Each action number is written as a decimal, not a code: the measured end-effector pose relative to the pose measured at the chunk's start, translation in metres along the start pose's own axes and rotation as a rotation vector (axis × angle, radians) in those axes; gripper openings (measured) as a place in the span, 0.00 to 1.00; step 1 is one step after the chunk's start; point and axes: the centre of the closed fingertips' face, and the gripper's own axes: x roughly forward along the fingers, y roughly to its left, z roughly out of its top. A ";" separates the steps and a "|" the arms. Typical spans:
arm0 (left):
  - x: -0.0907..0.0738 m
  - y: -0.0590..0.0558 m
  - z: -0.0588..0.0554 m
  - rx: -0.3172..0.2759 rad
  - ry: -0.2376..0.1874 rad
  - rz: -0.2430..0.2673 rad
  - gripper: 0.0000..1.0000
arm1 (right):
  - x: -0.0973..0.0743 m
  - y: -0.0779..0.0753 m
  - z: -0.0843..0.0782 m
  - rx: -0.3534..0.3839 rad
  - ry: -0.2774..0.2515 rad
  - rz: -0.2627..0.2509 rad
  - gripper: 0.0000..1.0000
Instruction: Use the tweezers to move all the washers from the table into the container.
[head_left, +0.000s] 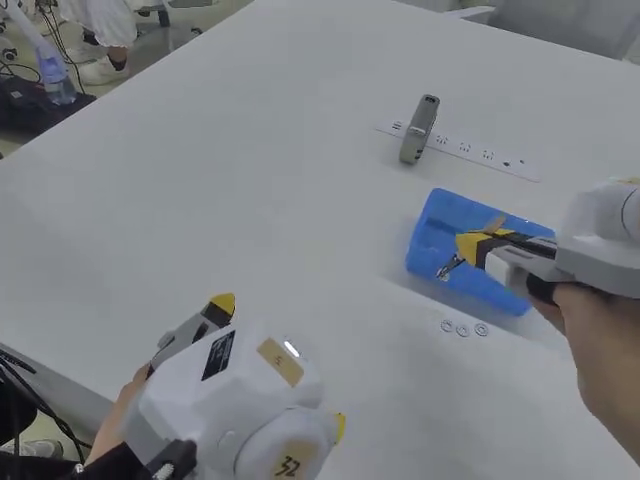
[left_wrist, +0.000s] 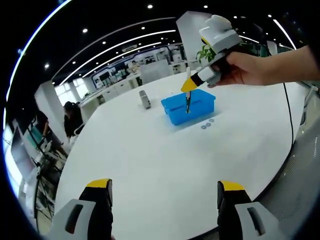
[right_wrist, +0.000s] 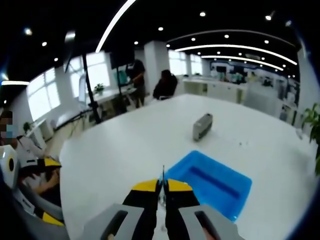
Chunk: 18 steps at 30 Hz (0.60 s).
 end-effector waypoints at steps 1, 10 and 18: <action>0.000 0.000 0.000 0.001 0.000 0.000 0.88 | 0.000 -0.001 0.003 -0.002 -0.004 0.002 0.00; 0.001 0.000 -0.001 0.004 0.005 0.000 0.88 | 0.004 -0.019 0.026 -0.016 -0.052 -0.027 0.00; 0.001 0.001 -0.002 0.003 0.007 0.006 0.88 | 0.026 -0.032 0.008 -0.072 -0.014 -0.066 0.00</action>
